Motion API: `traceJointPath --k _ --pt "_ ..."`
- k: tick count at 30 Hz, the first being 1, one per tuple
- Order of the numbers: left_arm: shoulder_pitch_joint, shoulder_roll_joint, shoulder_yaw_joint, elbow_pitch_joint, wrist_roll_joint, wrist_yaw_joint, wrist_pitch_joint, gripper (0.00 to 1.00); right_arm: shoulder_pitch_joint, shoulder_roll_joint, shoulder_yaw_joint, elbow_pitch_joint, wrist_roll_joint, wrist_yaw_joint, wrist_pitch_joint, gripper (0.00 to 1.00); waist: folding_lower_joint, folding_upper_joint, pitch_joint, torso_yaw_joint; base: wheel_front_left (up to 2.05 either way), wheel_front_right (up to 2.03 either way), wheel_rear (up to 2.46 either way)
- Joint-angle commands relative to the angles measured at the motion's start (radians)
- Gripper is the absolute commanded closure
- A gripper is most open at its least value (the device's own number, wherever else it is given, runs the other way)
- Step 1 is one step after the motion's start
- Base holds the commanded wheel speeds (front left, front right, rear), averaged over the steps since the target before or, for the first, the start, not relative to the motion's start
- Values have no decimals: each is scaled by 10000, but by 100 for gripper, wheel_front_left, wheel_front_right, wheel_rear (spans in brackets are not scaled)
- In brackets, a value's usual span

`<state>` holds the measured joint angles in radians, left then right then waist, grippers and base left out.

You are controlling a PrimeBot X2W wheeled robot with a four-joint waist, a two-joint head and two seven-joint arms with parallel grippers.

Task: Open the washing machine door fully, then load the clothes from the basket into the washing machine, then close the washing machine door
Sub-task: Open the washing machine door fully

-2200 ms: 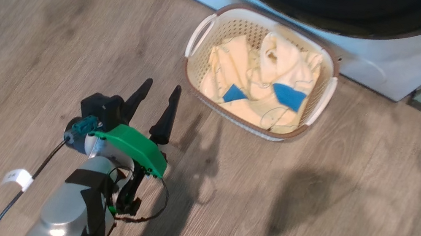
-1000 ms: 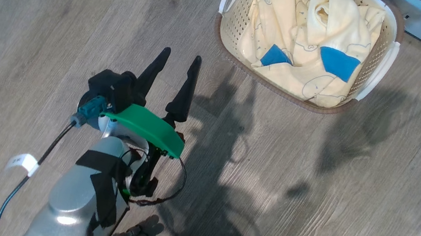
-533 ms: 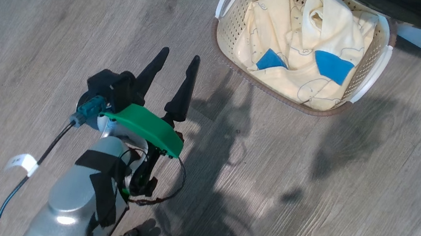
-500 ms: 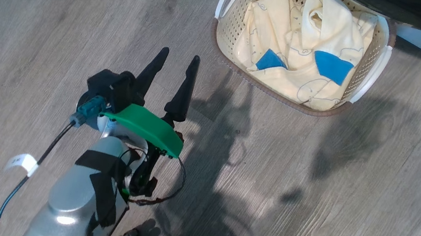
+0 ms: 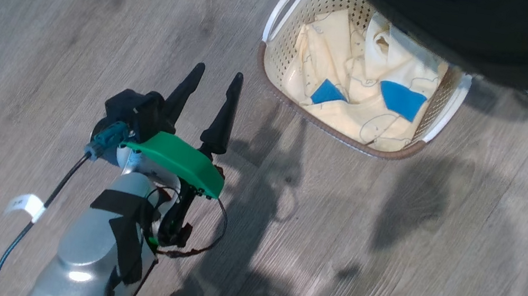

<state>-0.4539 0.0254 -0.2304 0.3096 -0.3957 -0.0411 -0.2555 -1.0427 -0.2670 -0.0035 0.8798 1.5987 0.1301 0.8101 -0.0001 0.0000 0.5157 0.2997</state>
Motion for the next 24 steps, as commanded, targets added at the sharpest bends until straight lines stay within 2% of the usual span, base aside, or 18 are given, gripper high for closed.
traceJointPath --k 1,24 --pt "87 248 366 -206 124 -11 -63 0 117 273 143 -420 -74 6 143 100 1 0 -110 -32 0 0 0" --pt "494 248 732 279 700 -343 -63 0 2316 1518 841 -1200 -254 6 667 100 1 0 -1603 -174 0 0 0"
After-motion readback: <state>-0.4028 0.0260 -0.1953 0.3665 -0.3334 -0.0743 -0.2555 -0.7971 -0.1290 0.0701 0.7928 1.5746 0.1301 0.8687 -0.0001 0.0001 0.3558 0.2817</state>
